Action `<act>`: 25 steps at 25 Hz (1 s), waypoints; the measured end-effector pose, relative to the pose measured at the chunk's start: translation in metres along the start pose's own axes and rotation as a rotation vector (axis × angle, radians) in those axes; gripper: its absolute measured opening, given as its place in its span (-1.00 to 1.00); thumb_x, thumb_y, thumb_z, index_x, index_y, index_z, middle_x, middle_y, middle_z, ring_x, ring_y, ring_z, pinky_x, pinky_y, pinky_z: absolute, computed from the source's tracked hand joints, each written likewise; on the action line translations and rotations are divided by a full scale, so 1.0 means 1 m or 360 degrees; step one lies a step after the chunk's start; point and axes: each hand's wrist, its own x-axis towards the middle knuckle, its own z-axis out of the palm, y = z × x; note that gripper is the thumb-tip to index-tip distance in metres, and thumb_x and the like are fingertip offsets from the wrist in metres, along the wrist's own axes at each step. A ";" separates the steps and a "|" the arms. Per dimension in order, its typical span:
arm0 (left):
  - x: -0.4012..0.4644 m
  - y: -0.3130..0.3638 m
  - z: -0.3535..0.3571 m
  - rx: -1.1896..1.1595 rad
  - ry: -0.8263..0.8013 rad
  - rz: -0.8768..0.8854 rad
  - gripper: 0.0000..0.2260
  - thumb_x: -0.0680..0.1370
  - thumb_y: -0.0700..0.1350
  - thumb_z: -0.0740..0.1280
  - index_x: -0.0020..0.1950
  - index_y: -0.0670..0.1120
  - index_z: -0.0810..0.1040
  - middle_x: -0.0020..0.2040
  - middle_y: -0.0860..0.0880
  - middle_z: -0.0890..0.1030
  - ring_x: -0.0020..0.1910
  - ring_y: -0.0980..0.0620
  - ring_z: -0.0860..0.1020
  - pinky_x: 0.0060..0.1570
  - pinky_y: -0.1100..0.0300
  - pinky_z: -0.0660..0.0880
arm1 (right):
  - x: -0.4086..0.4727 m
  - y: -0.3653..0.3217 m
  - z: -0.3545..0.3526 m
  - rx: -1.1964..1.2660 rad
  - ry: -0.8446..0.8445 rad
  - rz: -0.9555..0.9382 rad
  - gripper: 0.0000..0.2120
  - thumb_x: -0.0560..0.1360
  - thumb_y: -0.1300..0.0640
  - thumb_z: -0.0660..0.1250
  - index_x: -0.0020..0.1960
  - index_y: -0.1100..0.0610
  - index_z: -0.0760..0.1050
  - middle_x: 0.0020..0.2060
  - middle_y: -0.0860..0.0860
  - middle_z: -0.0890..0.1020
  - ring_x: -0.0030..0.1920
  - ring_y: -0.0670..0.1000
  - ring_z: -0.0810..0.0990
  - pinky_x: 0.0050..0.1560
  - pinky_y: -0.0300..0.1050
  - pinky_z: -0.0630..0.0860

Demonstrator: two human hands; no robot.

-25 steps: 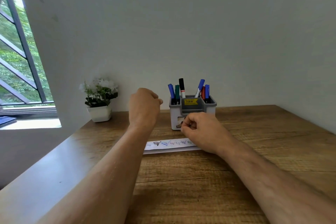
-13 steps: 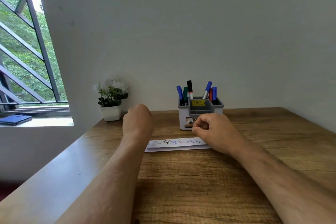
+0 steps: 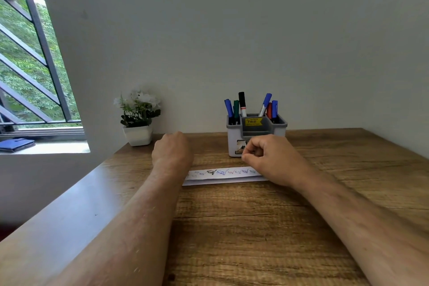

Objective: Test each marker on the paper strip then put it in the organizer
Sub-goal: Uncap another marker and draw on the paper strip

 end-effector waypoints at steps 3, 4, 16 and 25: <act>-0.003 0.001 -0.003 -0.0090 0.0027 -0.0006 -0.81 0.54 -0.33 0.21 0.08 -0.22 0.57 0.07 -0.22 0.62 0.06 -0.22 0.59 -0.17 0.07 0.41 | -0.001 0.001 -0.001 0.0003 0.0014 0.0000 -0.97 0.54 0.03 0.38 -0.08 -0.07 0.56 -0.23 -0.20 0.56 -0.19 -0.20 0.53 -0.21 -0.31 0.43; -0.002 0.002 -0.005 -0.0155 0.0065 -0.0004 -0.84 0.55 -0.31 0.23 0.05 -0.22 0.57 0.05 -0.22 0.63 0.04 -0.22 0.59 -0.18 0.07 0.42 | -0.001 0.000 -0.001 0.0003 0.0018 -0.0002 -0.97 0.54 0.03 0.38 -0.08 -0.07 0.56 -0.23 -0.20 0.55 -0.19 -0.21 0.53 -0.20 -0.31 0.44; -0.024 0.049 -0.045 -0.1977 0.0141 0.0046 -0.49 0.49 -0.26 0.37 0.41 0.02 0.44 0.01 -0.06 0.64 -0.08 0.02 0.60 0.00 0.11 0.58 | -0.003 0.000 -0.003 0.0245 0.0384 -0.0067 -0.84 0.63 0.10 0.23 0.09 -0.03 0.57 -0.10 -0.16 0.61 -0.11 -0.15 0.60 -0.12 -0.30 0.55; -0.033 0.064 -0.038 -0.2757 -0.0429 0.0101 -0.66 0.50 -0.50 0.25 0.08 -0.09 0.52 -0.06 -0.16 0.65 -0.07 -0.06 0.65 0.00 0.03 0.62 | -0.004 -0.010 -0.010 0.0697 0.0264 -0.0016 -0.76 0.61 -0.08 0.22 0.06 0.02 0.59 -0.30 0.03 0.67 -0.46 -0.02 0.57 -0.42 -0.16 0.54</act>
